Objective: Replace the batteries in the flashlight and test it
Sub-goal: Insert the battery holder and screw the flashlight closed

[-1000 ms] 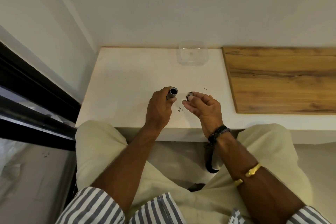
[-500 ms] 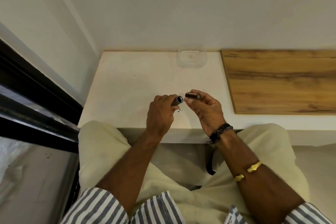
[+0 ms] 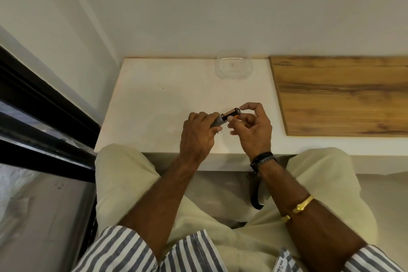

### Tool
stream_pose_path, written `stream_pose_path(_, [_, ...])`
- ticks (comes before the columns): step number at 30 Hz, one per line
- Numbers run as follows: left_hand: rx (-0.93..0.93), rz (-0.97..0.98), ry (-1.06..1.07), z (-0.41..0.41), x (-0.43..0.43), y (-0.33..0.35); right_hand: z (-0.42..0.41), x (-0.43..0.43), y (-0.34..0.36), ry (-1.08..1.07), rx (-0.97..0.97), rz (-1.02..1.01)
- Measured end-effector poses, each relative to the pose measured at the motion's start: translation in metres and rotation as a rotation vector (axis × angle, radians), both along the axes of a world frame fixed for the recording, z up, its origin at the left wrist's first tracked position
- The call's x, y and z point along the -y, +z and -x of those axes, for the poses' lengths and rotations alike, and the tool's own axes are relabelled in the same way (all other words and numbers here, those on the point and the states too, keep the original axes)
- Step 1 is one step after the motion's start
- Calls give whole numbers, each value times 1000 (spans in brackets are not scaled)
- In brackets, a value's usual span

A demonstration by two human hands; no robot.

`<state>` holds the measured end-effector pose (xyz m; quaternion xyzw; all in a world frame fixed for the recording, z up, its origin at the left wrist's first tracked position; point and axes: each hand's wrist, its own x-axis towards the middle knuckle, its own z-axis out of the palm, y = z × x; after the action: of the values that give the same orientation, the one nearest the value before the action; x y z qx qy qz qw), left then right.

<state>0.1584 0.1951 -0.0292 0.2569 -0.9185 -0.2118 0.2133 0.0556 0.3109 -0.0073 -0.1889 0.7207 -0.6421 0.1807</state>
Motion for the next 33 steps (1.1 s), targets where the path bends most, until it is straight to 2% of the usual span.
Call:
stream_pose_path(10, [-15, -9, -15, 2, 0, 1, -2, 1, -17, 18, -189, -135])
stream_pose_path(16, [27, -33, -13, 3, 3, 2, 28, -9, -18, -219, 33, -124])
stream_pose_path(19, [32, -36, -19, 4, 3, 0, 46, -16, -28, -251, 25, -258])
stream_pose_path(26, [14, -110, -46, 4, 2, -9, 50, -10, -50, -80, -309, -626])
stream_pose_path(33, [13, -131, -85, 4, 2, -11, 53, -4, -55, 19, -366, -826])
